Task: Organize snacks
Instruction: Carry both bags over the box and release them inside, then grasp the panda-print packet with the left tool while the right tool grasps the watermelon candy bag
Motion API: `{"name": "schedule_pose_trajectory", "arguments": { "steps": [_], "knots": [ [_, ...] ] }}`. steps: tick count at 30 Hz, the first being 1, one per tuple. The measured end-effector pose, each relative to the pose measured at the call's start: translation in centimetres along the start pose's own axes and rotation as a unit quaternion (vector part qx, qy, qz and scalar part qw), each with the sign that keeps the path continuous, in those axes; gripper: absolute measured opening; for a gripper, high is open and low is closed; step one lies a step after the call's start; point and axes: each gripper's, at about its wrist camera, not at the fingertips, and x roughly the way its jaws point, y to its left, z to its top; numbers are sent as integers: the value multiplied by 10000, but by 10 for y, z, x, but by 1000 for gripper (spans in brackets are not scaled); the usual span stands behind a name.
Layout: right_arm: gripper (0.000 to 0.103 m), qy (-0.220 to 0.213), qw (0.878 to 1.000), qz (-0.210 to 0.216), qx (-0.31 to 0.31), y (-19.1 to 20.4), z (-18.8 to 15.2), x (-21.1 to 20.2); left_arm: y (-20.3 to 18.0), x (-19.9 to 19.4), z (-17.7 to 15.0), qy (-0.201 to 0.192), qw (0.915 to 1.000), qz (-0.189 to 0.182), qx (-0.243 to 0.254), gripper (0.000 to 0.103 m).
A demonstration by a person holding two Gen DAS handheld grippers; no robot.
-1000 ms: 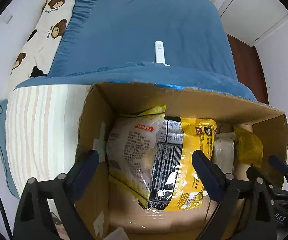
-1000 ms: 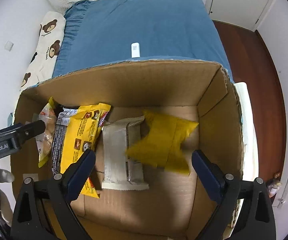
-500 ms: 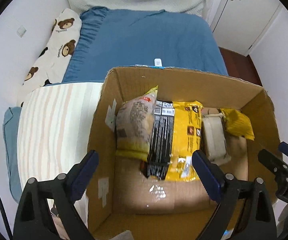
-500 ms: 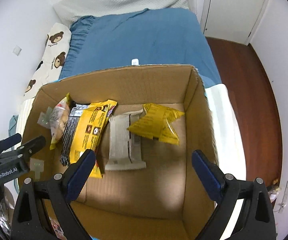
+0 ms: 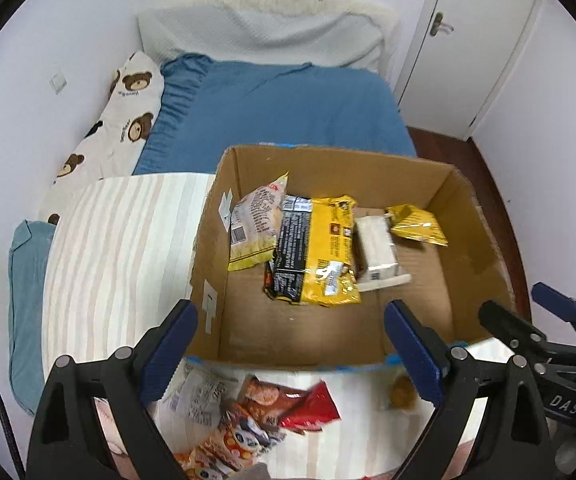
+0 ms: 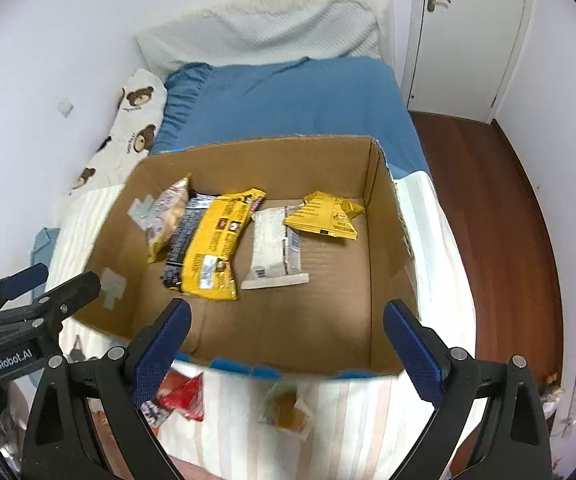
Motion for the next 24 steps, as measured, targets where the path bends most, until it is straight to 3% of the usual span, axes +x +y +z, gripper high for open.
{"name": "schedule_pose_trajectory", "arguments": {
  "steps": [6, 11, 15, 19, 24],
  "knots": [
    [99, -303, 9994, 182, 47, 9, -21, -48, -3, -46, -12, -300, 9995, -124, -22, 95],
    [99, 34, 9979, 607, 238, 8, -69, -55, 7, -62, -47, -282, 9996, -58, -12, 95],
    [99, 699, 9919, 887, 584, -3, -129, -31, 22, -44, -99, 98, 9992, 320, 236, 95],
    [99, 1322, 9822, 919, 964, -19, -188, -3, 52, 5, -158, 924, 9914, 815, 451, 95],
    [99, 1786, 9711, 756, 1389, -45, -241, 24, 104, 50, -208, 1947, 9789, 461, -422, 95]
  ]
}}
